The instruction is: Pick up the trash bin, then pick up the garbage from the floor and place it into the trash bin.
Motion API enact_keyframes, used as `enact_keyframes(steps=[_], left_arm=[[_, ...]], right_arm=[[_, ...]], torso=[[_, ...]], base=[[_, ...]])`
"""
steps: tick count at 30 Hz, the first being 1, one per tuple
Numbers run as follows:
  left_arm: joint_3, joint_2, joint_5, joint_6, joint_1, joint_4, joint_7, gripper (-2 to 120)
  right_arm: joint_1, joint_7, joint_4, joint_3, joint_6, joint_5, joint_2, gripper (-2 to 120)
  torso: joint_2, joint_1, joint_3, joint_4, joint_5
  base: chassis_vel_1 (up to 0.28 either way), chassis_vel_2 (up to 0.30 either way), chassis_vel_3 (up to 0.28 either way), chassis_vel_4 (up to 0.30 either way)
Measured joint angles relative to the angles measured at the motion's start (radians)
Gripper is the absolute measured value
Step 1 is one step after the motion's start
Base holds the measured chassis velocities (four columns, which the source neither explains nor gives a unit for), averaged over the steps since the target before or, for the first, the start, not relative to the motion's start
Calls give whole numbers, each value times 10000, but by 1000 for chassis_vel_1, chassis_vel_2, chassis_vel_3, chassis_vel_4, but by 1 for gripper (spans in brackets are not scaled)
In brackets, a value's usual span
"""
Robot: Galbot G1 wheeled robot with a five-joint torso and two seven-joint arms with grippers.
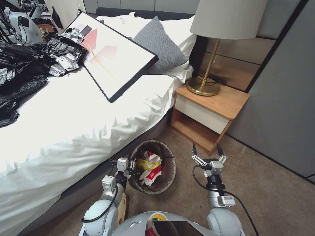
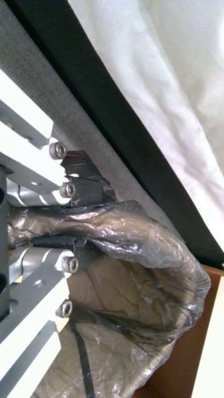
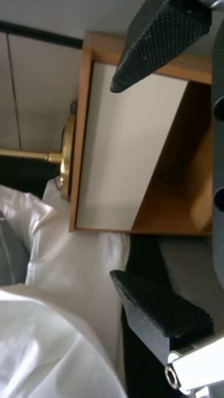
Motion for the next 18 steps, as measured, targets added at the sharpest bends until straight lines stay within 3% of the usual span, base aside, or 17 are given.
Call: enact_keyframes(steps=[18], left_arm=[[95,-11,73,34,83,-147,20,7]], right_arm=[[253,-105,-94,-23,-45,157,-4,100]], torso=[[0,0,0,0,-1]], base=[[6,3,4,4]])
